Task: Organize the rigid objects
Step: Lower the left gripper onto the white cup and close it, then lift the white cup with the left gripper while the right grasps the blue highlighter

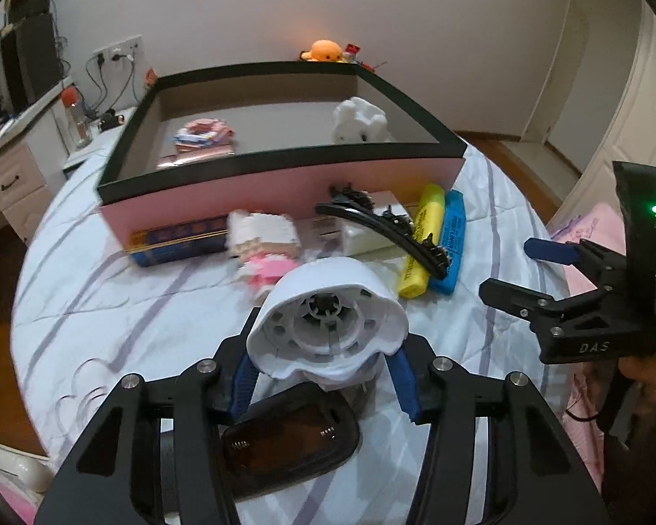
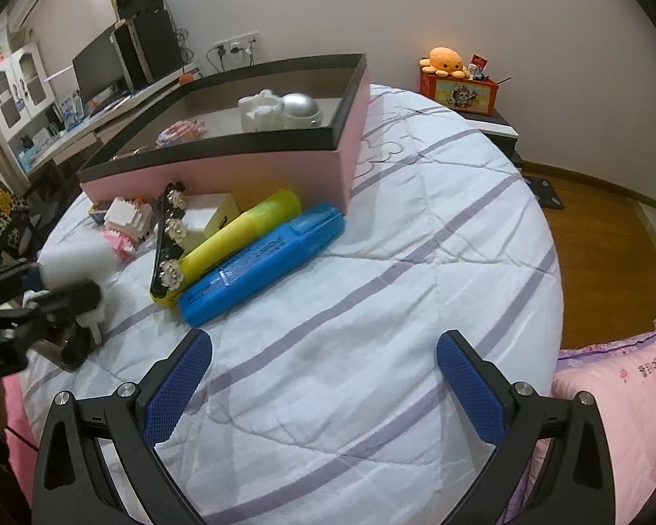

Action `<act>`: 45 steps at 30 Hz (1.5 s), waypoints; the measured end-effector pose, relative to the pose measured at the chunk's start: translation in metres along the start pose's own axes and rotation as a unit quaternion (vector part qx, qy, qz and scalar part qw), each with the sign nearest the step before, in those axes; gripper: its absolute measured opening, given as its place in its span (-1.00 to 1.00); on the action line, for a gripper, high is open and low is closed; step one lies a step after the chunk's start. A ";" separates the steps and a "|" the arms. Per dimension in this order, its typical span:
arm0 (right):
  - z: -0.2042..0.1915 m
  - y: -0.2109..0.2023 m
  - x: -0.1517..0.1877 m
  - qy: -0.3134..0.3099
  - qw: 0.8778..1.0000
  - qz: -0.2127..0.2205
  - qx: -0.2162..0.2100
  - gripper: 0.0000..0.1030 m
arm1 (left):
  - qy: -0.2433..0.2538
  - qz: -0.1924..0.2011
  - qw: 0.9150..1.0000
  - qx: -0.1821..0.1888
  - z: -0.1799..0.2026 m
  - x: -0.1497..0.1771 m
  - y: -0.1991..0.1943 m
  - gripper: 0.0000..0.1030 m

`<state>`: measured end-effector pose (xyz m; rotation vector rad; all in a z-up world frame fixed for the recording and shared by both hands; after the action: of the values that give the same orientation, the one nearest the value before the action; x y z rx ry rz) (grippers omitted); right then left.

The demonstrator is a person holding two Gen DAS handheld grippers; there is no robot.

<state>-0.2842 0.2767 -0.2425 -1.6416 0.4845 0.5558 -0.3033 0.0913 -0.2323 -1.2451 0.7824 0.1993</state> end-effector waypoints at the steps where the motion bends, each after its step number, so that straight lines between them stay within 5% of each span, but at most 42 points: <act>1: -0.003 0.001 -0.001 -0.004 1.000 -0.001 -0.002 1.00 | 0.003 0.002 1.000 -0.005 -0.002 0.001 -0.003 0.02; 5: -0.026 0.007 -0.008 -0.027 1.000 -0.006 -0.009 1.00 | -0.006 0.012 1.000 0.002 -0.010 0.001 -0.012 0.02; 12: -0.037 0.030 -0.019 -0.039 0.998 -0.020 0.042 1.00 | -0.027 0.026 0.999 -0.011 -0.036 -0.004 -0.020 0.01; 19: 0.006 0.013 -0.013 -0.013 0.994 -0.007 0.109 1.00 | -0.058 0.004 0.998 -0.039 -0.072 0.006 -0.006 0.01; 23: 0.030 -0.001 -0.010 0.026 0.995 0.009 0.094 0.98 | -0.071 -0.003 0.997 -0.038 -0.080 0.009 0.007 0.02; 28: 0.019 0.008 -0.019 0.006 0.998 0.011 0.068 0.78 | -0.070 -0.005 0.997 -0.044 -0.078 0.009 0.013 0.02; 30: 0.016 0.016 -0.021 0.001 0.997 0.007 0.072 0.43 | -0.069 -0.008 0.996 -0.048 -0.079 0.011 0.017 0.07; 36: 0.011 0.024 -0.030 -0.019 0.997 0.013 0.077 0.29 | -0.066 0.000 0.996 -0.053 -0.077 0.011 0.023 0.34; 38: 0.014 0.023 -0.030 -0.019 0.998 0.019 0.063 0.18 | -0.062 0.008 0.996 -0.064 -0.076 0.010 0.024 0.27; 39: 0.015 0.023 -0.030 -0.019 0.998 0.021 0.057 0.01 | -0.064 0.010 0.996 -0.066 -0.077 0.010 0.024 0.06; 42: 0.020 0.018 -0.028 -0.011 0.999 0.030 0.038 -0.48 | -0.080 0.012 0.995 -0.052 -0.082 0.010 0.020 0.00; 45: 0.027 0.013 -0.025 0.010 0.999 0.033 0.019 -0.49 | -0.079 0.012 0.995 -0.056 -0.082 0.010 0.015 0.00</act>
<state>-0.3141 0.3014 -0.2406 -1.6012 0.5623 0.5763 -0.3384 0.0194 -0.2587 -1.3093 0.6576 0.3619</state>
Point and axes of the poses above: each gripper's, at about its wrist camera, not at the fingertips, and y roughly the way its jaws point, z to its right, x to its underside, the point moved 5 cm from there along y, roughly the way its jaws point
